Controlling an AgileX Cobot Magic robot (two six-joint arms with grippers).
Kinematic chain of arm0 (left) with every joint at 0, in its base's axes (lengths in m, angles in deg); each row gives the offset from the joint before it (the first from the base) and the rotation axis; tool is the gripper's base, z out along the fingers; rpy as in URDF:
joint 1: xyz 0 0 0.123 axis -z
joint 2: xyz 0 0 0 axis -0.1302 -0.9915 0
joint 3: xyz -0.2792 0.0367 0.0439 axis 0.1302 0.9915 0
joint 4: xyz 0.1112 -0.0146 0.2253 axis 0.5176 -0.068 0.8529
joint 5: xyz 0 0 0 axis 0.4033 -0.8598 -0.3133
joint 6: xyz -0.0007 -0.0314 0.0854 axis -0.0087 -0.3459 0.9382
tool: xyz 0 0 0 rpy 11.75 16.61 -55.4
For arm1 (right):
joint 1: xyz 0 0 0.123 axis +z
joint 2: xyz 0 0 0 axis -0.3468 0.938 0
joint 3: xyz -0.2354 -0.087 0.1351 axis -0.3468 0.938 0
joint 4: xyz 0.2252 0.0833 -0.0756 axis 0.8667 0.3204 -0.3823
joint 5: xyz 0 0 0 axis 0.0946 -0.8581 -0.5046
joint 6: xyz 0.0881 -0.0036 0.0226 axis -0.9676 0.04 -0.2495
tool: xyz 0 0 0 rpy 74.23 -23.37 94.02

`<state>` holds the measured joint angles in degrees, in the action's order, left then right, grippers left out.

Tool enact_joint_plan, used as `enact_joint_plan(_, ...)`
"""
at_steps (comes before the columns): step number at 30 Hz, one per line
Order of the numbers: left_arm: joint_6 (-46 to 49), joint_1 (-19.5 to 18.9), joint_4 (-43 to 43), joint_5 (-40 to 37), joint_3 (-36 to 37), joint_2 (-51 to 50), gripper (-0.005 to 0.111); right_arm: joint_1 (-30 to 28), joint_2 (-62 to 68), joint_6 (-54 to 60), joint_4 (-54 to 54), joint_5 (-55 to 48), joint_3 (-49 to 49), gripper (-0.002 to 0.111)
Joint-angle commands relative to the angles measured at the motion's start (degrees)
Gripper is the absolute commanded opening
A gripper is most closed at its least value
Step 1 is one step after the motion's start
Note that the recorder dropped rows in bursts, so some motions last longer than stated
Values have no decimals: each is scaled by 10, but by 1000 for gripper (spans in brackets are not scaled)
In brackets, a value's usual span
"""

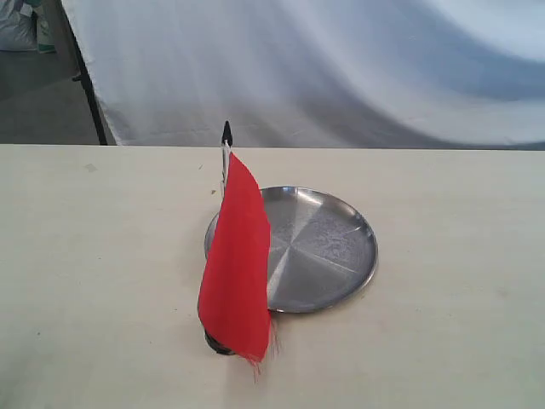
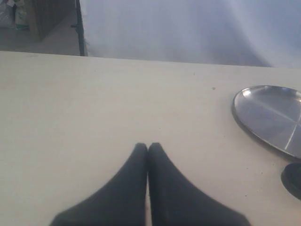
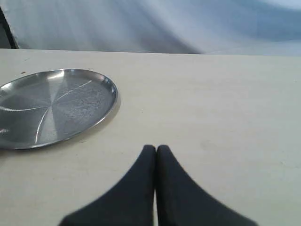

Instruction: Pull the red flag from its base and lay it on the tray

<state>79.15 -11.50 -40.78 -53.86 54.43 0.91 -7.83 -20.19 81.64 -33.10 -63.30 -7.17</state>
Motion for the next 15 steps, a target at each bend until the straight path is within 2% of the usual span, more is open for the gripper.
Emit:
enact_joint_plan(1,-1,-1,-4,2,2,2,0,-4,-3,5,0,4,2,0)
enact_joint_plan(11,-1,-1,-4,2,2,2,0,-4,-3,5,0,10,2,0)
enact_joint_plan(15,-1,-1,-4,2,2,2,0,-4,-3,-15,6,47,2,0)
